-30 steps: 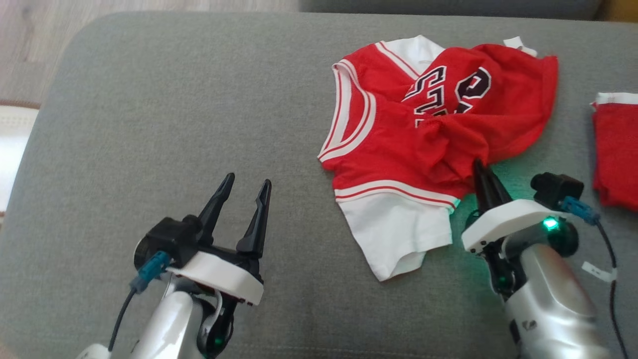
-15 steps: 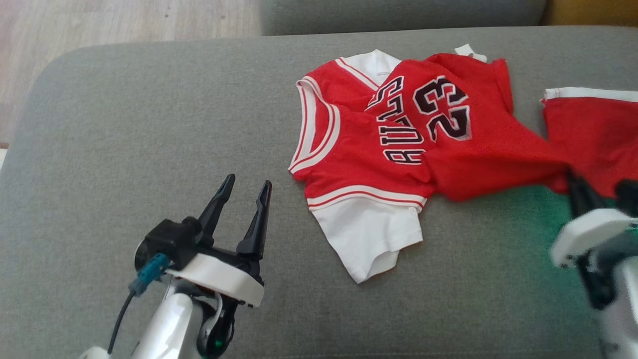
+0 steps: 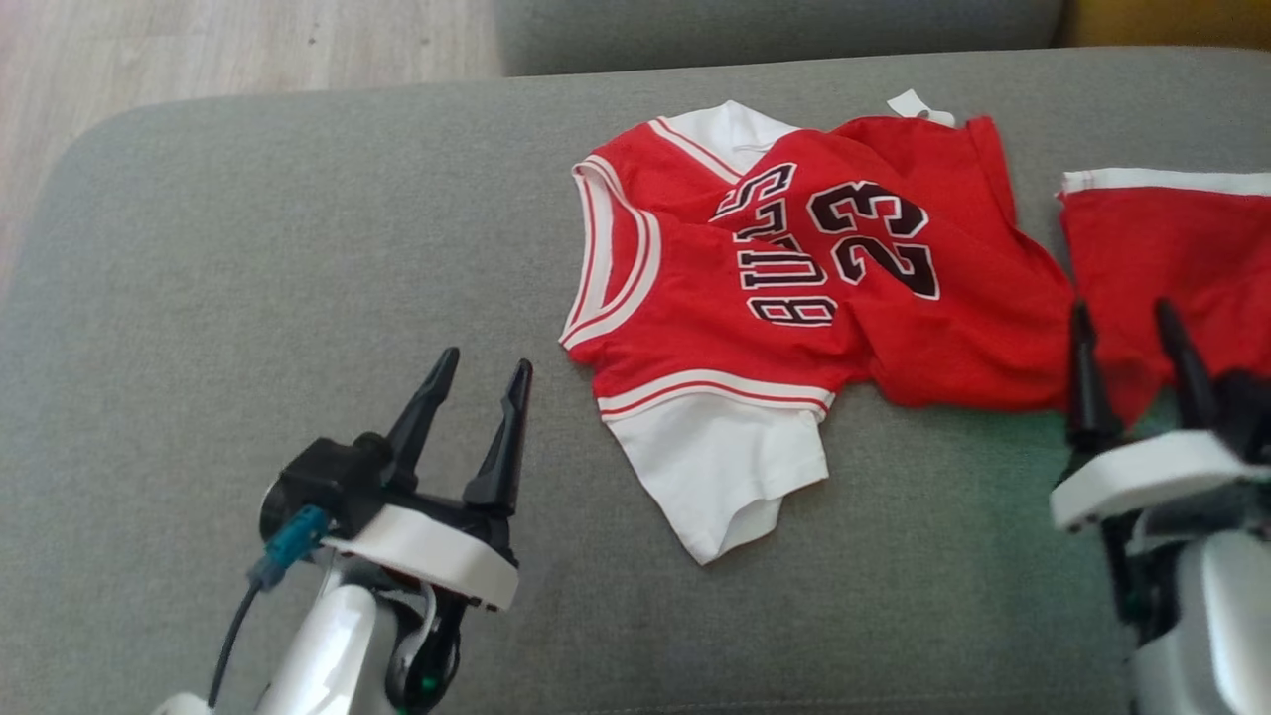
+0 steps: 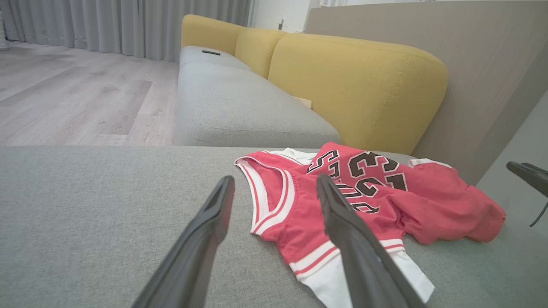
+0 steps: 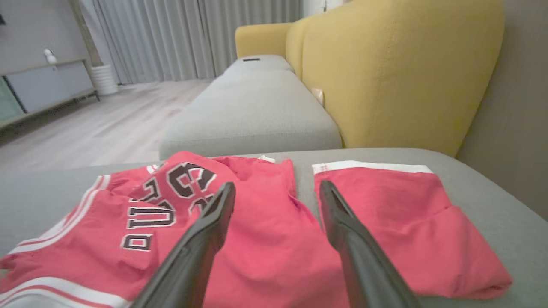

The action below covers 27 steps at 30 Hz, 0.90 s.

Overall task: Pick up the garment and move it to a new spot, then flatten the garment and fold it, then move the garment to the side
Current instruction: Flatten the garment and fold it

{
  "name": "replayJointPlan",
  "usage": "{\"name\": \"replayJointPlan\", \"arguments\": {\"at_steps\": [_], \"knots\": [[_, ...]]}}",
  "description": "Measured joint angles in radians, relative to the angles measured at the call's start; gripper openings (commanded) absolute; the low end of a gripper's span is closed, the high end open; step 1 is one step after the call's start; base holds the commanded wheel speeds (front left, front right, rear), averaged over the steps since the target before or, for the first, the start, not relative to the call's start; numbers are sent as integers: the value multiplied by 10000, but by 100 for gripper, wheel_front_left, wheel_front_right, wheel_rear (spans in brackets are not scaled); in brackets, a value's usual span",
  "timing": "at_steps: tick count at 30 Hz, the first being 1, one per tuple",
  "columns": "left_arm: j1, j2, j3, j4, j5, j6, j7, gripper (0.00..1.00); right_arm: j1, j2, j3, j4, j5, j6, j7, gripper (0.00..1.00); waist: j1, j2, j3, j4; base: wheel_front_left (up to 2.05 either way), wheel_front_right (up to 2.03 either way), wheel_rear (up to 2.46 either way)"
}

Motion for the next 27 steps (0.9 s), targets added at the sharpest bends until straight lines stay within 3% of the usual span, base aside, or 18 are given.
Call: {"name": "replayJointPlan", "arguments": {"at_steps": [4,11,16,27], "knots": [[-3,0,192,-44,100,2,0,100,559,441,324,-614,245,0,-589,100,0,0,27,-146,0,0,0],[-402,0,102,431,144,2,0,100,697,604,809,-849,422,0,-926,100,0,0,260,-571,0,0,0],[-1240,-13,-286,1751,153,10,0,100,659,665,1026,-865,485,0,-918,100,0,0,428,-975,0,0,0],[-3191,-58,-1174,5265,-602,502,598,100,624,671,1235,-966,514,0,-905,100,0,0,847,-1596,0,0,0]]}}
